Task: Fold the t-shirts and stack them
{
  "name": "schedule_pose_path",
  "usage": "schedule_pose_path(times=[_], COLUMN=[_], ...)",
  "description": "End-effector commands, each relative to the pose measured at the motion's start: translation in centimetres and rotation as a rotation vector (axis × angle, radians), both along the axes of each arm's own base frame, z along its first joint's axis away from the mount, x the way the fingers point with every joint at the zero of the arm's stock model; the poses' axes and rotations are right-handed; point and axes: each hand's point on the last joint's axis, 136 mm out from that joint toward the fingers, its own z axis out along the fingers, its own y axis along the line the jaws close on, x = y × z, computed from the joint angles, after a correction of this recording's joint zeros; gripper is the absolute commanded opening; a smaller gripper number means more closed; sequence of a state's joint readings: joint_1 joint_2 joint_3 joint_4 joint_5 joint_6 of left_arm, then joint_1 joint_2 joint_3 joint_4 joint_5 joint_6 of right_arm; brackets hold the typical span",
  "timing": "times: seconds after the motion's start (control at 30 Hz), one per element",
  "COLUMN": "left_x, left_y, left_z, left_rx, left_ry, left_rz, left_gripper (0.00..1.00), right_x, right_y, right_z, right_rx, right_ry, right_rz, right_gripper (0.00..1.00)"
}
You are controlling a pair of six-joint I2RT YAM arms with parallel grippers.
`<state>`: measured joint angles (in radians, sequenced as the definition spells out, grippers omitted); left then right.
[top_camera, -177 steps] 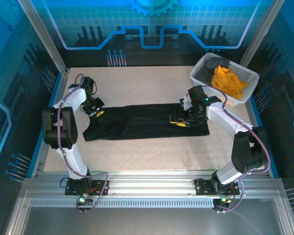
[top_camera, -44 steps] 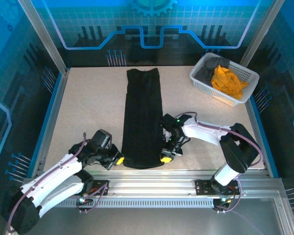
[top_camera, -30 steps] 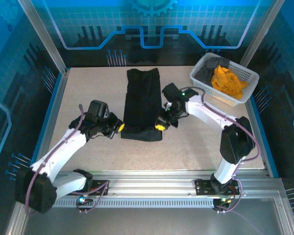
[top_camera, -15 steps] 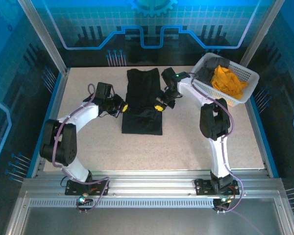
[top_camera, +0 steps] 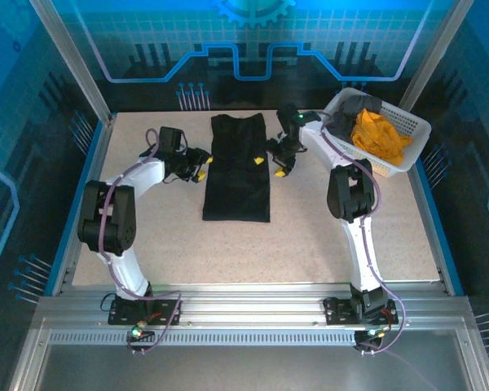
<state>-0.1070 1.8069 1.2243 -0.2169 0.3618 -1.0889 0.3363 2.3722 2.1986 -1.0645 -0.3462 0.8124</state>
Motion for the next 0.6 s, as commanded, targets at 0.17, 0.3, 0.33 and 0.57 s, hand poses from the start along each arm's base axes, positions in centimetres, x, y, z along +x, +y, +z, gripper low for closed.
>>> schedule_pose_path(times=[0.17,0.3,0.33,0.57], left_x=[-10.7,-14.4,-14.8,-13.1], left_y=[0.0,-0.8,-0.8,-1.4], left_z=[0.4,-2.7,-3.4,-6.2], left_rx=[-0.013,-0.082,-0.093,-0.132], left_ry=[0.057,0.142,0.157,0.189], left_rz=[-0.004,0.038,0.052,0.081], left_gripper=[0.51,0.52,0.53,0.55], right_x=[-6.4,-12.6,-13.9,-16.7], right_y=[-2.1,-0.8,-0.3,2.5], right_z=[3.8,0.7,-0.1,-3.7], right_rx=[-0.015,0.039,0.063,0.139], right_ry=[-0.098,-0.005,0.020,0.127], right_rz=[0.092,0.084,0.073,0.048], right_gripper=[0.66,0.64,0.64,0.65])
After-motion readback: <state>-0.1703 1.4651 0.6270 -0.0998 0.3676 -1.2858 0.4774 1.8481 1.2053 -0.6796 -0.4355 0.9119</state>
